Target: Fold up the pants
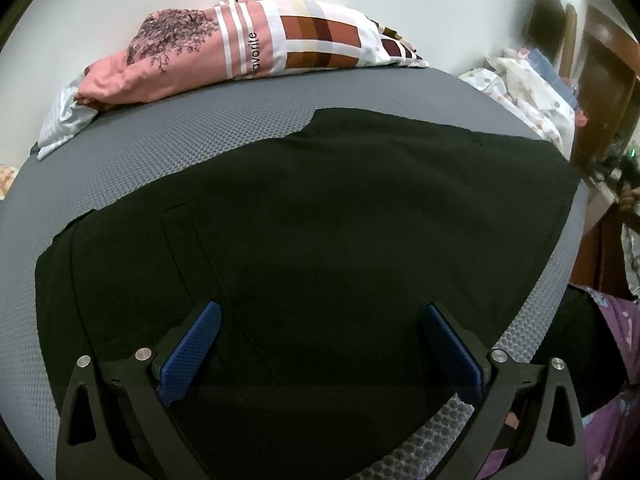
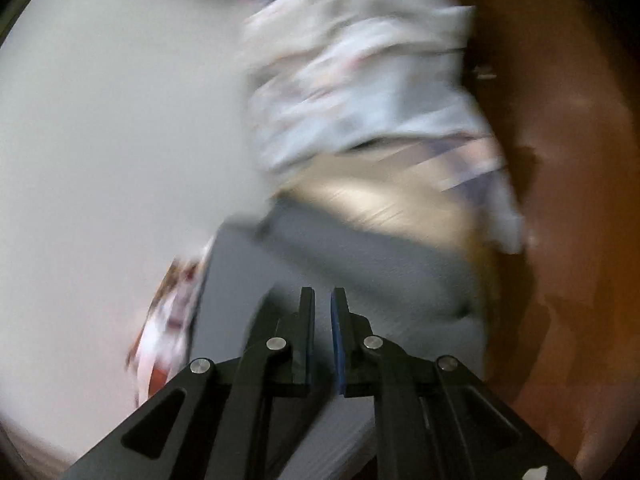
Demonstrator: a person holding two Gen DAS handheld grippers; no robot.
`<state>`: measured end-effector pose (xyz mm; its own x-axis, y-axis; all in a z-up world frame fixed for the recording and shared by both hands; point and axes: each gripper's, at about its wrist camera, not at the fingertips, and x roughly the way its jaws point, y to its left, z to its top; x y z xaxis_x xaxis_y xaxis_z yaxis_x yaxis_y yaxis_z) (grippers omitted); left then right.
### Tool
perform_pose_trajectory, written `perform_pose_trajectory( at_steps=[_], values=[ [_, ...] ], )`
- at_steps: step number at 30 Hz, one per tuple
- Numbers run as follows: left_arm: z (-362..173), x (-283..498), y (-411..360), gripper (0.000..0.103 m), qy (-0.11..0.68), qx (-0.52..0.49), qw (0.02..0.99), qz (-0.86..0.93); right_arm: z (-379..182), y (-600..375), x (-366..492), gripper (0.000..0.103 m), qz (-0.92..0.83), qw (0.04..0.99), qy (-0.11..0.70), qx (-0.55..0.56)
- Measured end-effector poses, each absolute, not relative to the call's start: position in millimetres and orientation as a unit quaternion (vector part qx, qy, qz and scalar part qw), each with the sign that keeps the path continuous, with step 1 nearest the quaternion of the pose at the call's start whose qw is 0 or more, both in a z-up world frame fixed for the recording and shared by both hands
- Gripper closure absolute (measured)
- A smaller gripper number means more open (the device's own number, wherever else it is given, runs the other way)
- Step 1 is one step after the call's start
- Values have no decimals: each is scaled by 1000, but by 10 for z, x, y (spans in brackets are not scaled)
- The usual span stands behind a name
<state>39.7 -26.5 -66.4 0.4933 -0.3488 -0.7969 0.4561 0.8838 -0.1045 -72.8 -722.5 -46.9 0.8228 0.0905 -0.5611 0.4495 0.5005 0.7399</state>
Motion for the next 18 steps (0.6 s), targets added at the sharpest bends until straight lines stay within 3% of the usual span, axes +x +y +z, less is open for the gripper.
perform_pose_trajectory(
  at_steps=[3,4,5,8,13,18],
  values=[
    [-602,436,-288,2,462,49,856,-228,-211,-6316,-380,91,-6,859,334,387],
    [-537,448,-278,2,464,32,855,-231,-169,-6016,-255,86,18,866,354,353],
    [-485,447,-271,2,460,22,857,-231,-162,-5710,-92,75,44,868,376,323],
    [-281,437,-309,2,456,5,861,-225,-290,-5107,232,68,94,855,426,281],
    [-220,395,-427,2,476,33,858,-189,-728,-4388,450,64,165,793,507,295],
    [-363,408,-257,2,485,-6,859,-163,-801,-4051,220,61,262,724,502,393]
  ],
)
